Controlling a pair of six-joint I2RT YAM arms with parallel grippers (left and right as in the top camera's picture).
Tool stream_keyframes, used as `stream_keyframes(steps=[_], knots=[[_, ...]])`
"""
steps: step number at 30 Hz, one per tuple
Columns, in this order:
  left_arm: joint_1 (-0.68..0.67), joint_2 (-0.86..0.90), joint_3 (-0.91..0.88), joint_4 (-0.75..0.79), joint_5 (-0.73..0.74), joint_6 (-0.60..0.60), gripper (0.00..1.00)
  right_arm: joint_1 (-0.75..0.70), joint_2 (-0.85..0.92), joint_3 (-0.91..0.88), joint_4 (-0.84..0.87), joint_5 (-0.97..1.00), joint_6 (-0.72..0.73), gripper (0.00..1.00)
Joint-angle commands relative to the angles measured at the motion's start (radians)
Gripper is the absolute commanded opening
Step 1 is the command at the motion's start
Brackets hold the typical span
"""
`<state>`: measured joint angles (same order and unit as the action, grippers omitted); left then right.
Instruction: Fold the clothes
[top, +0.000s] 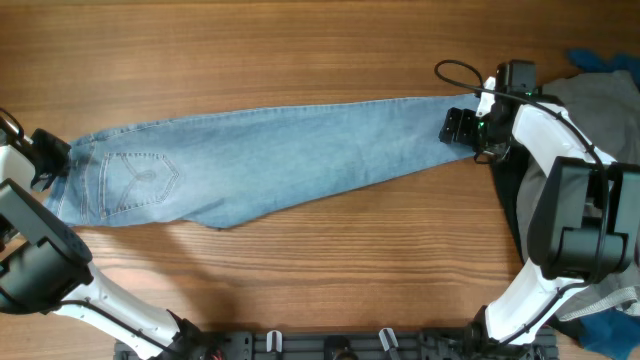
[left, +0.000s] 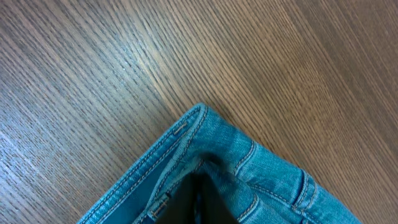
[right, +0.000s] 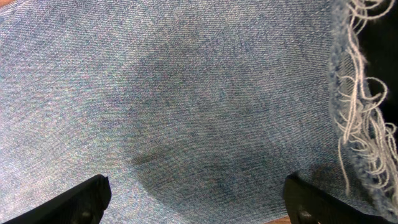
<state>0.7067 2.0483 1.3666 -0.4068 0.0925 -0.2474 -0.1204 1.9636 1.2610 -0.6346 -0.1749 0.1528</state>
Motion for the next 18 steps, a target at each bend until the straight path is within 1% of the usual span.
stream_keyframes(steps=[1, 7, 8, 9, 10, 11, 13, 18], knots=[[0.002, 0.013, 0.008, -0.005, 0.008, 0.001, 0.04, -0.002, 0.051, -0.011, -0.013, 0.01, 0.008, 0.94], [0.008, -0.013, 0.008, 0.01, 0.005, 0.002, 0.04, -0.002, 0.051, -0.011, -0.013, 0.01, 0.008, 0.94], [0.01, -0.016, 0.008, 0.016, 0.004, 0.002, 0.16, -0.002, 0.051, -0.011, -0.013, 0.01, 0.008, 0.94], [0.012, -0.018, 0.008, 0.024, 0.004, 0.002, 0.41, -0.002, 0.051, -0.011, -0.013, 0.01, 0.008, 0.94], [0.013, -0.018, 0.008, 0.027, 0.004, 0.002, 0.61, -0.002, 0.051, -0.011, -0.013, 0.01, 0.008, 0.94], [0.013, -0.018, 0.008, 0.028, 0.004, 0.006, 0.65, -0.002, 0.051, -0.011, -0.013, 0.01, 0.008, 0.94], [0.014, -0.016, 0.008, 0.031, 0.003, 0.008, 0.7, -0.002, 0.051, -0.011, -0.014, 0.01, 0.008, 0.94], [0.013, 0.006, 0.008, 0.037, -0.003, 0.008, 0.7, -0.002, 0.051, -0.011, -0.015, 0.01, 0.013, 0.94]])
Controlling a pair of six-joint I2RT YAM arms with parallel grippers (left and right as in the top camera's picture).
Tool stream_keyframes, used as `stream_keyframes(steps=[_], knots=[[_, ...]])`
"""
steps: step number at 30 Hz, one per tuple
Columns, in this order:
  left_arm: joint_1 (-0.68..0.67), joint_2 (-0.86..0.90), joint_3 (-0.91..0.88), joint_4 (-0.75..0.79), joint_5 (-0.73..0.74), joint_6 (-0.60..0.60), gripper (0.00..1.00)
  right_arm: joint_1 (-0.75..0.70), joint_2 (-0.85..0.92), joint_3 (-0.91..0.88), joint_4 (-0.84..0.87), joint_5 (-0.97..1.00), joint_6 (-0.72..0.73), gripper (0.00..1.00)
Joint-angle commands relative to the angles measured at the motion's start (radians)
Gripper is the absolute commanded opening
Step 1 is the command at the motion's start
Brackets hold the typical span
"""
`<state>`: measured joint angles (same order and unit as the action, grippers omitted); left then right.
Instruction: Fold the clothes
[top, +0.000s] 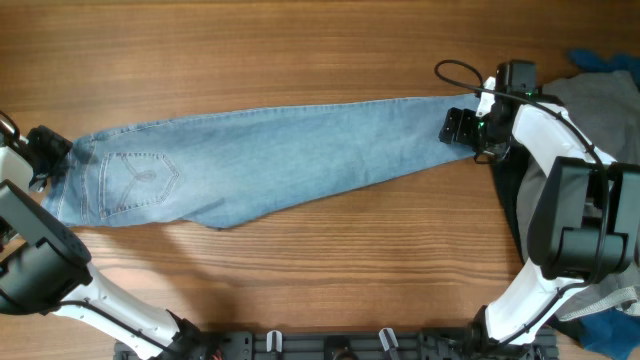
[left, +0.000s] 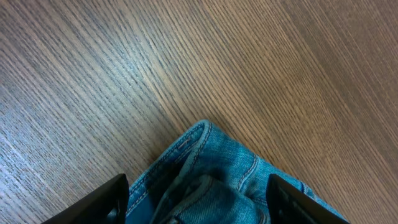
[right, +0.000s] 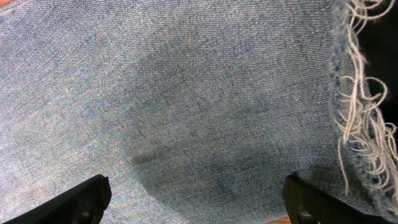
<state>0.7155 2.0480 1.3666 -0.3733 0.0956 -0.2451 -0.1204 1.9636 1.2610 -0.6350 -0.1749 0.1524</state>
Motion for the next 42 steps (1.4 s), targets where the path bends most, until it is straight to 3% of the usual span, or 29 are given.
stream_keyframes(steps=[1, 7, 12, 28, 42], knots=[[0.005, 0.013, 0.008, 0.002, -0.006, 0.006, 0.69, -0.002, 0.051, -0.011, -0.015, 0.01, 0.015, 0.94], [0.003, 0.034, 0.008, -0.019, 0.002, 0.006, 0.53, -0.002, 0.051, -0.011, -0.016, 0.01, 0.015, 0.94], [-0.006, 0.035, 0.007, -0.031, 0.002, 0.006, 0.05, -0.002, 0.051, -0.011, -0.016, 0.01, 0.015, 0.94], [0.002, -0.056, 0.05, -0.023, 0.0, 0.005, 0.04, -0.002, 0.051, -0.011, -0.014, 0.011, 0.011, 0.94], [0.101, -0.069, 0.05, -0.004, -0.013, -0.055, 0.04, -0.002, 0.051, -0.011, -0.014, 0.01, 0.016, 0.94]])
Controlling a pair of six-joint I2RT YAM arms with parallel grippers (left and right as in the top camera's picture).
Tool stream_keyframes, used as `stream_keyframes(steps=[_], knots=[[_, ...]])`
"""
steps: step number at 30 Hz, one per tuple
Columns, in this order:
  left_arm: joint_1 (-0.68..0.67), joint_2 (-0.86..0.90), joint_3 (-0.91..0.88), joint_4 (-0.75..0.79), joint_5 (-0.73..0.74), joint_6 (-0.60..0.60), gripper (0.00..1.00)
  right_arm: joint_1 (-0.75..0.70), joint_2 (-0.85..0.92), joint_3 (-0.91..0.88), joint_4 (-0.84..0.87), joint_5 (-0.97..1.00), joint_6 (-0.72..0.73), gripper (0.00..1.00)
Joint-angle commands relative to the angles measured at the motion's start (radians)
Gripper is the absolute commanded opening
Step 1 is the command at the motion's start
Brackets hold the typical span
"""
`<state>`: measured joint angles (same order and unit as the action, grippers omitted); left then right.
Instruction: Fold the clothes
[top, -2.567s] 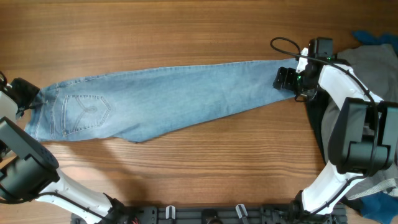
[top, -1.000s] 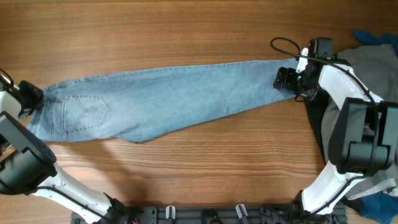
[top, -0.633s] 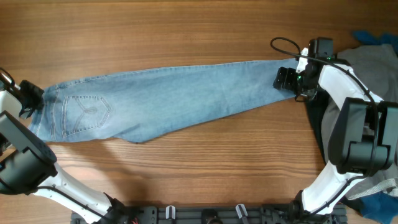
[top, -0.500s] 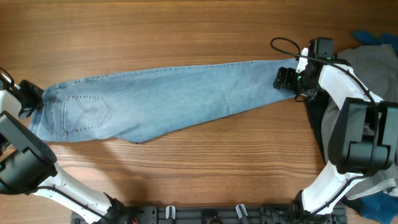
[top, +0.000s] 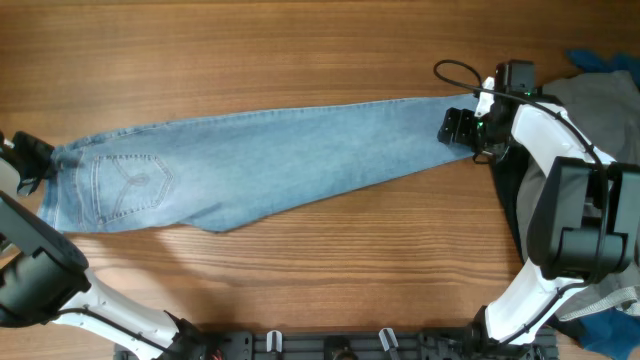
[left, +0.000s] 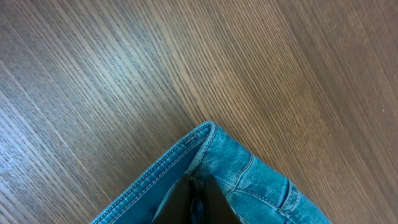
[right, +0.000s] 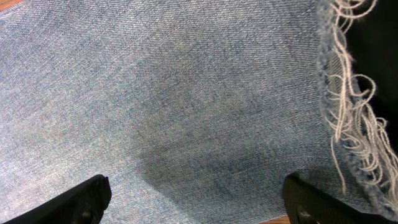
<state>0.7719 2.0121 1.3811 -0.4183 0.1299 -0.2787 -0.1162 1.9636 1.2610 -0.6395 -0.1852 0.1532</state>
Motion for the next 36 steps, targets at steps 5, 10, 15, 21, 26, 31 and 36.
stream_keyframes(steps=[5, 10, 15, 21, 26, 31, 36], knots=[[0.034, -0.034, 0.035, 0.09, -0.003, -0.021, 0.04, -0.006, 0.051, -0.011, -0.009, 0.021, 0.015, 0.94], [0.017, -0.034, 0.035, 0.138, -0.004, -0.021, 0.04, -0.006, 0.051, -0.011, -0.009, 0.021, 0.015, 0.94], [0.01, -0.034, 0.035, 0.18, -0.004, -0.022, 0.04, -0.006, 0.051, -0.011, -0.009, 0.019, 0.014, 0.95], [0.016, -0.036, 0.037, 0.134, -0.007, -0.021, 0.48, -0.008, 0.027, 0.045, -0.072, 0.02, -0.017, 1.0], [0.01, -0.066, 0.067, 0.028, -0.007, -0.016, 0.89, -0.023, -0.063, 0.14, -0.134, 0.029, -0.111, 1.0], [-0.019, -0.16, 0.067, -0.077, -0.007, -0.022, 1.0, -0.062, -0.127, 0.161, -0.171, 0.031, -0.311, 1.0], [-0.082, -0.198, 0.066, -0.271, -0.007, -0.039, 1.0, -0.094, -0.108, 0.132, -0.206, 0.002, -0.465, 0.99]])
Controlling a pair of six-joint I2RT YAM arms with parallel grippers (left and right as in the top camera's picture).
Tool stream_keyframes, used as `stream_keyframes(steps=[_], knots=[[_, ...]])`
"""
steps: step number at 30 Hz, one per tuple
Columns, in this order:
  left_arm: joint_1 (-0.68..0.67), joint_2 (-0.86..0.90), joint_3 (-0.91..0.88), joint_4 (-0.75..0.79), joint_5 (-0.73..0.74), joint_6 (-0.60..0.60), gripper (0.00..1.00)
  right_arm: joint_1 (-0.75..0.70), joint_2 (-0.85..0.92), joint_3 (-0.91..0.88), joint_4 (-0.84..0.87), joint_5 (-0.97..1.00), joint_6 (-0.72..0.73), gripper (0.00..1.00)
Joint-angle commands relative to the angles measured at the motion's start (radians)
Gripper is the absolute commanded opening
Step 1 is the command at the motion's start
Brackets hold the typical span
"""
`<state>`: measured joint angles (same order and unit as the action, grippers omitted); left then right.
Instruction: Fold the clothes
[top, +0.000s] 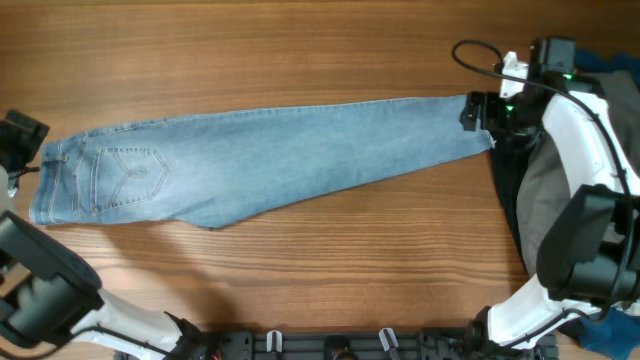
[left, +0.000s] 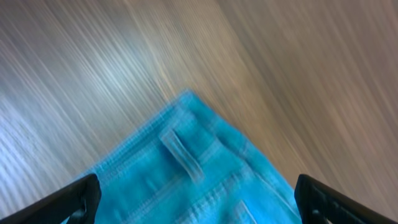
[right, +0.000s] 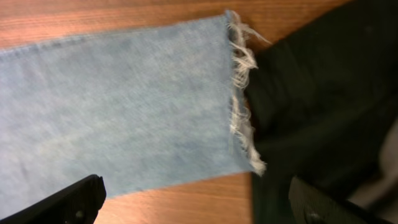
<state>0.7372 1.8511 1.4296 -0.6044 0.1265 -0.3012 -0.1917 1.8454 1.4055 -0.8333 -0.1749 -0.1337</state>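
Light blue jeans (top: 270, 155) lie flat and stretched across the wooden table, waistband at the left, frayed hem (right: 241, 124) at the right. My left gripper (top: 20, 135) hovers at the table's left edge just off the waistband corner (left: 186, 155); its jaws are wide open in the blurred left wrist view (left: 199, 205). My right gripper (top: 478, 112) is raised over the hem end, open with nothing between its fingers (right: 196, 202).
A black garment (right: 323, 106) lies right against the hem, with a grey garment (top: 560, 190) and a blue cloth (top: 600, 60) heaped at the table's right edge. Bare wood (top: 300, 60) runs above and below the jeans.
My left gripper has opened and let go of the waistband corner, drawing back to the upper left. My right gripper has risen off the leg and sits further right, over the hem.
The left gripper was shut on the waistband corner, then open, then shut on it again further left, with the jeans shifted leftward. The right gripper stayed open low over the leg near the hem throughout. Now both are open and off the jeans.
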Motion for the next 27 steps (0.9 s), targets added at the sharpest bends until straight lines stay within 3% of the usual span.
stream_keyframes(steps=[1, 8, 13, 19, 27], knots=[[-0.061, -0.035, 0.017, -0.123, -0.003, -0.032, 1.0, -0.018, 0.016, -0.016, -0.009, -0.019, -0.205, 0.97], [-0.183, -0.035, 0.008, -0.33, -0.005, -0.073, 1.0, -0.017, 0.07, -0.02, 0.07, -0.076, -0.207, 0.97], [-0.237, -0.035, -0.001, -0.356, -0.04, -0.074, 1.0, -0.016, 0.132, -0.02, 0.07, -0.153, -0.207, 0.98], [-0.24, -0.018, -0.061, -0.286, -0.045, -0.072, 1.0, -0.013, 0.162, -0.02, 0.075, -0.208, -0.206, 0.95], [-0.237, 0.007, -0.259, -0.017, -0.046, -0.038, 1.0, -0.013, 0.162, -0.02, 0.07, -0.208, -0.203, 0.95]])
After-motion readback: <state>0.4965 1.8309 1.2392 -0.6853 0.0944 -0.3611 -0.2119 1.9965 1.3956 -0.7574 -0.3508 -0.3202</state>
